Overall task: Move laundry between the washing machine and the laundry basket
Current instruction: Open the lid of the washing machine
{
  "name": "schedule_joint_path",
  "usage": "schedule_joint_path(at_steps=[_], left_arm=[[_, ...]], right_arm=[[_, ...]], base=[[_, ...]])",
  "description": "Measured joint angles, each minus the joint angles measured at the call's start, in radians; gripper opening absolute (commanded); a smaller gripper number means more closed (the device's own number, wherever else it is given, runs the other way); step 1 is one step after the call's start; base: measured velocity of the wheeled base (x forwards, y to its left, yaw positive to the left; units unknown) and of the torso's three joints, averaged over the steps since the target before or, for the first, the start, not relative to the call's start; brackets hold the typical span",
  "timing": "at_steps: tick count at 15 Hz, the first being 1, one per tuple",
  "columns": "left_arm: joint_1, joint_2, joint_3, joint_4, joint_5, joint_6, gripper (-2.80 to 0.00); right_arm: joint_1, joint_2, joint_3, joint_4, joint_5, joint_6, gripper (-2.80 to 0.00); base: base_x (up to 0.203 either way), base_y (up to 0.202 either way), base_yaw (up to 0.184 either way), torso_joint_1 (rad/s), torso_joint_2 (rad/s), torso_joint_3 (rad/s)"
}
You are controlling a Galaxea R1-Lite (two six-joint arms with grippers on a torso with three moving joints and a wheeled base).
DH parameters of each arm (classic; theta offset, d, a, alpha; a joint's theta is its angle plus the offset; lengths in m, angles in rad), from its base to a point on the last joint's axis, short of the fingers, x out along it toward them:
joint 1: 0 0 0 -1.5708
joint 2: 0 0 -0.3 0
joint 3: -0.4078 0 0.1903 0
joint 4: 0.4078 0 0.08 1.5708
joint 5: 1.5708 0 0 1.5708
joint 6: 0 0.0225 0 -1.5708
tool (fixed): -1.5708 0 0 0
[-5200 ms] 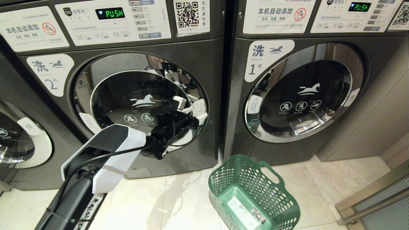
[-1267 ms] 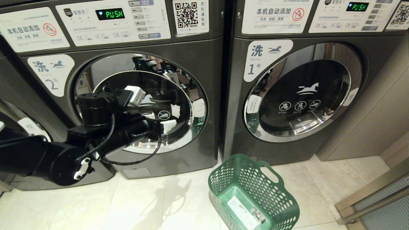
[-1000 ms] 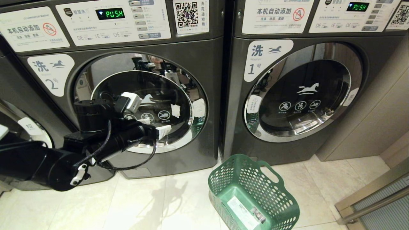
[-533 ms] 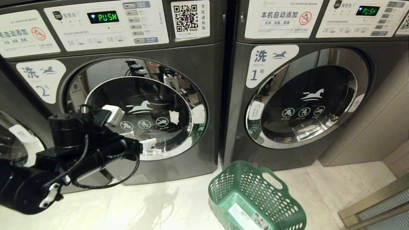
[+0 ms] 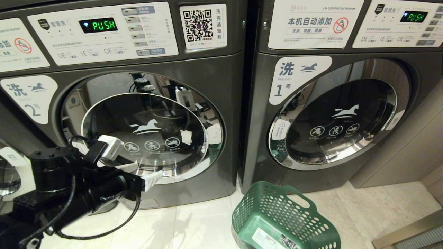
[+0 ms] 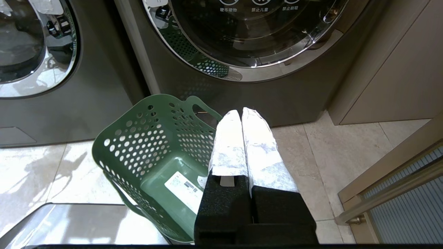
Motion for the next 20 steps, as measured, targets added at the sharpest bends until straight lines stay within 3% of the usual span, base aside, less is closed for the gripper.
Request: schedule_joint_path(at_steps=[4,7,10,13,20], left_arm=[[-0.043,0.138,-0.053,-0.132,-0.060,0.057,0.00],[-0.077,0.286,-0.203,-0.162,-0.084,0.095,0.00],[-0.095,0.436,-0.362,-0.165,-0.050,0.127,0.00],[-0.104,0.540,-0.496,-0.169,0.005,0.132,0.00],[-0.119,0.684,-0.725,-0.174,-0.033,0.111,0.00]], right_arm=[[0.000,0.000,0.000,0.000,0.000,0.000,-2.80],[0.000,0.000,0.000,0.000,0.000,0.000,-2.80],[0.000,0.000,0.000,0.000,0.000,0.000,-2.80],[0.000,0.000,0.000,0.000,0.000,0.000,-2.80],[0.000,0.000,0.000,0.000,0.000,0.000,-2.80]], base=[[0.000,0.000,0.000,0.000,0.00,0.000],[0.000,0.000,0.000,0.000,0.00,0.000],[0.000,0.000,0.000,0.000,0.00,0.000],[0.000,0.000,0.000,0.000,0.00,0.000],[0.000,0.000,0.000,0.000,0.00,0.000]])
